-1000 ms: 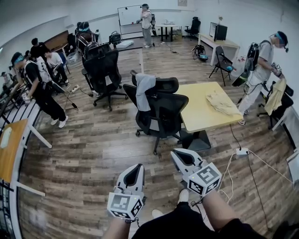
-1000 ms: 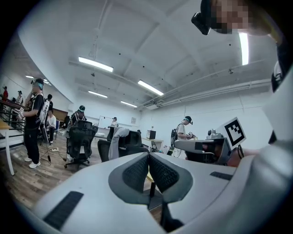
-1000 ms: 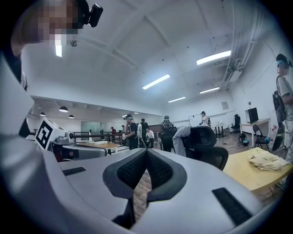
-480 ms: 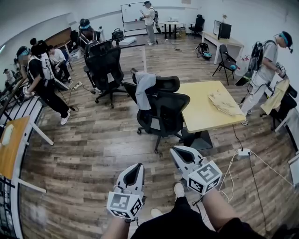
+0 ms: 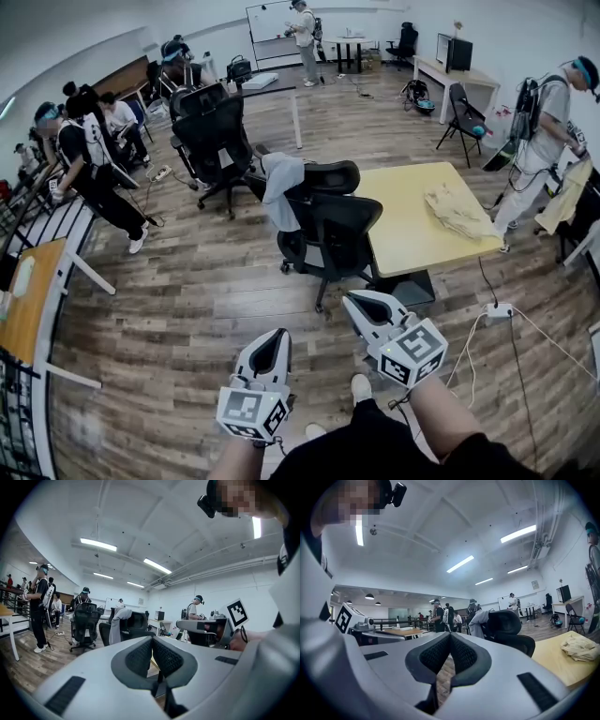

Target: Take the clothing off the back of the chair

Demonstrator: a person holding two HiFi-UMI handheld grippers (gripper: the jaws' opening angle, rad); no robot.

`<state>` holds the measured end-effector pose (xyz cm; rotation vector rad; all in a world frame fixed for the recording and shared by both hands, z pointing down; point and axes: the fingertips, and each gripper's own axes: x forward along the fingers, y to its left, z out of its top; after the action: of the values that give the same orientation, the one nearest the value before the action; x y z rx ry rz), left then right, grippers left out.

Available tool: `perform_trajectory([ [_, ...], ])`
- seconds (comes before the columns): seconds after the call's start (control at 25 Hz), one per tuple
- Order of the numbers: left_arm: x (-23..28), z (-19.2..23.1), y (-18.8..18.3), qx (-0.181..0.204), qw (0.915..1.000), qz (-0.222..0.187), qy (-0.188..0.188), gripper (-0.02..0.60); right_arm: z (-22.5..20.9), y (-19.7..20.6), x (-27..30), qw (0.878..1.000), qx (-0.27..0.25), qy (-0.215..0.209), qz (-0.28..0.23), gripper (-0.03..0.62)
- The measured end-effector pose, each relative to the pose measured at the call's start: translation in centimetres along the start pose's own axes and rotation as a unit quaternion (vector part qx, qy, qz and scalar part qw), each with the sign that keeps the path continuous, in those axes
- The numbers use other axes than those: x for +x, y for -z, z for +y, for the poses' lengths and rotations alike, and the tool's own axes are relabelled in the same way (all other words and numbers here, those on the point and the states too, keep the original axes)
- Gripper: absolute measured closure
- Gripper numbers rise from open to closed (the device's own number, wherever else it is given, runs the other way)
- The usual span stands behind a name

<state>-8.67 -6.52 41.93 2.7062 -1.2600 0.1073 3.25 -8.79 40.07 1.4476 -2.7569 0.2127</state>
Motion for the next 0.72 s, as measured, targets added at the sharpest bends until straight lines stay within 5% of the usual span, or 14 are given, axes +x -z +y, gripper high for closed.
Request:
perform_trajectory([
  [0.72,13.0,-0.2,-1.3,0.003,0.9993,0.003,-0.038,0.563,-12.9,-0.4,3.8,0.999,0.017,-0.035,0.000,0.582],
])
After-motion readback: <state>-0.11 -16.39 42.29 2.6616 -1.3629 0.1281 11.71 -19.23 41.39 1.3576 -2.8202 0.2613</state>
